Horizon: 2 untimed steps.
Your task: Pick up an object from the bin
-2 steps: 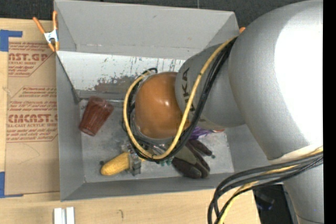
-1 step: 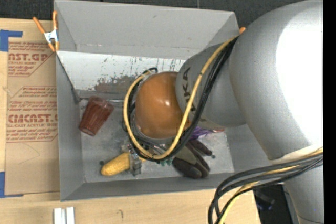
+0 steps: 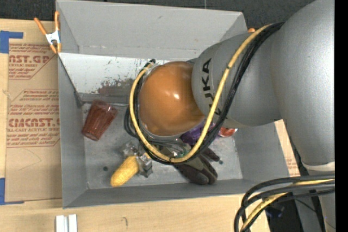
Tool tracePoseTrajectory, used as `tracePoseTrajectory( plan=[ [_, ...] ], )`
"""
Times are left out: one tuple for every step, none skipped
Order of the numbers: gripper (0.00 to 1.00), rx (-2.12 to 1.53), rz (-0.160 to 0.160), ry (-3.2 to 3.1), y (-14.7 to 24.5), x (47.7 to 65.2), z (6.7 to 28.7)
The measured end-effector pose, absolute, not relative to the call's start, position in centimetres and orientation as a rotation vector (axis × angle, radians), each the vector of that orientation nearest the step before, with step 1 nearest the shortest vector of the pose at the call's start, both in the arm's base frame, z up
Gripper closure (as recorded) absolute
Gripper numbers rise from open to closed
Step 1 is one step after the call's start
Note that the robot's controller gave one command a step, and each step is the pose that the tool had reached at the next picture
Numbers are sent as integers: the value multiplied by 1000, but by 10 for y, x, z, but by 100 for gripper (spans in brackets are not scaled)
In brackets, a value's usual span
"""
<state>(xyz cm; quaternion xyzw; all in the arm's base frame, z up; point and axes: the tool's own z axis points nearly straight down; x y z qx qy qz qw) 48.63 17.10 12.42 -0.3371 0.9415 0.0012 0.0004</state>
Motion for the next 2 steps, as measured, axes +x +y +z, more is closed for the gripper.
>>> tracePoseTrajectory(
  plan=[
    [100, -1059, 4, 2957, 171, 486, 124],
    [100, -1033, 3, 2963, 167, 535, 240]
  ],
)
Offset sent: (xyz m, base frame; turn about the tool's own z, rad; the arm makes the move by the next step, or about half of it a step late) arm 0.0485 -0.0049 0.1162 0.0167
